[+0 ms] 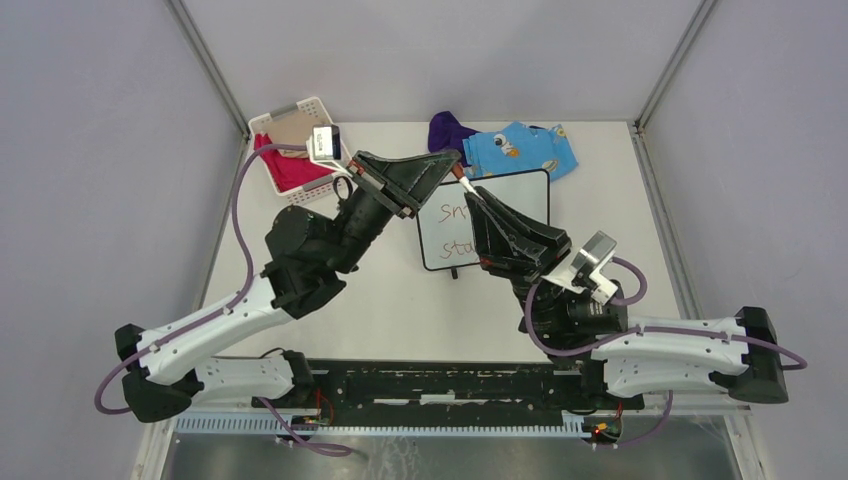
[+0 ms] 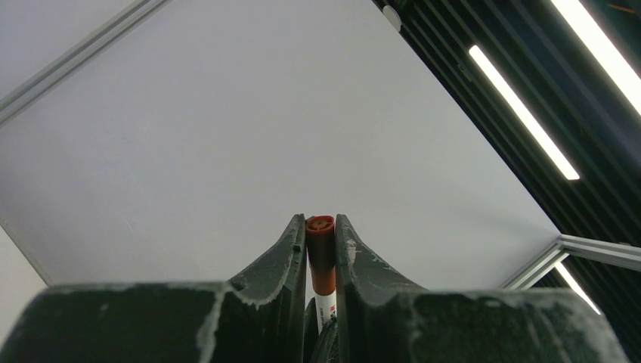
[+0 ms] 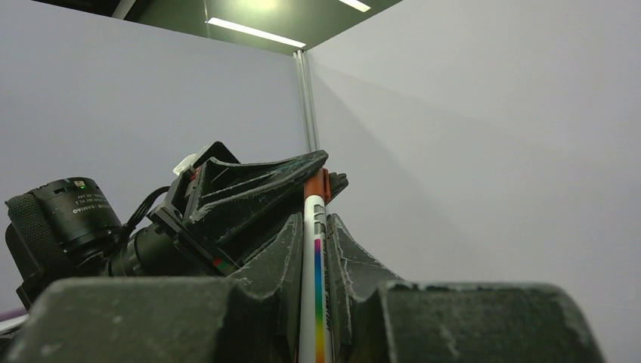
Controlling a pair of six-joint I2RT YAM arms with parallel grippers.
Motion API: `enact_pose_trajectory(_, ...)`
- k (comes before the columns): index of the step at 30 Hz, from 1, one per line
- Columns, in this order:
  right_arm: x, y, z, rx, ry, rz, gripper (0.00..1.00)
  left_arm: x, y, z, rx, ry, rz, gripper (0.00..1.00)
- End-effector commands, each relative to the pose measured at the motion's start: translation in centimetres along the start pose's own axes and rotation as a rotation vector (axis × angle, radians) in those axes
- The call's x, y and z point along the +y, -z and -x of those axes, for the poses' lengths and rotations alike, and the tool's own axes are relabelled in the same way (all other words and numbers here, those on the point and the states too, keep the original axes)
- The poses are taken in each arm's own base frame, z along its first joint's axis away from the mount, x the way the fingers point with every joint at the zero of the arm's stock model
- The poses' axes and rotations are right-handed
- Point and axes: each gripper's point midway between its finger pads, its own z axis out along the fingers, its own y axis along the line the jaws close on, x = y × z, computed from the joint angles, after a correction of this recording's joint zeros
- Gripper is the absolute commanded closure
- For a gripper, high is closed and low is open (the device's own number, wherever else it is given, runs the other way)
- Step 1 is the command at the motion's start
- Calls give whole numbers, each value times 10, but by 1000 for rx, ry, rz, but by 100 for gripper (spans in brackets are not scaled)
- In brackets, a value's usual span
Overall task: Write a sentence on the whiteboard
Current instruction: Close the pen cap at the center of the board.
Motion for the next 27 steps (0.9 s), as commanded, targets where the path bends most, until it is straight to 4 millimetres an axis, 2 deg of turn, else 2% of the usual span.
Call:
enact_pose_trajectory(1, 7, -15, -17, 58, 54, 3, 100, 35, 41, -132, 497, -29, 38, 98)
enact_pose_trajectory(4, 7, -16, -16, 55, 57, 4, 100, 37, 44, -130, 488, -32, 45, 98)
enact_pose_trajectory(6, 6, -15, -14, 52, 56, 6, 100, 35, 45, -119, 453, -53, 55, 98)
enact_pose_trajectory(8, 4, -13, -12, 51, 53, 5, 100, 36, 43, -99, 377, -88, 91, 98)
enact_pose_trajectory(14, 3, -10, -9, 53, 40, 10, 100, 27, 44, -53, 234, -161, 134, 73)
enact_pose_trajectory(19, 3, -8, -8, 58, 28, 16, 100, 17, 45, -25, 165, -216, 148, 56)
enact_pose_trajectory(22, 2, -7, -8, 62, 17, 18, 100, 11, 46, -14, 137, -232, 139, 51)
enact_pose_trajectory(27, 4, -4, -8, 58, -12, 26, 100, 2, 46, -6, 108, -218, 107, 49)
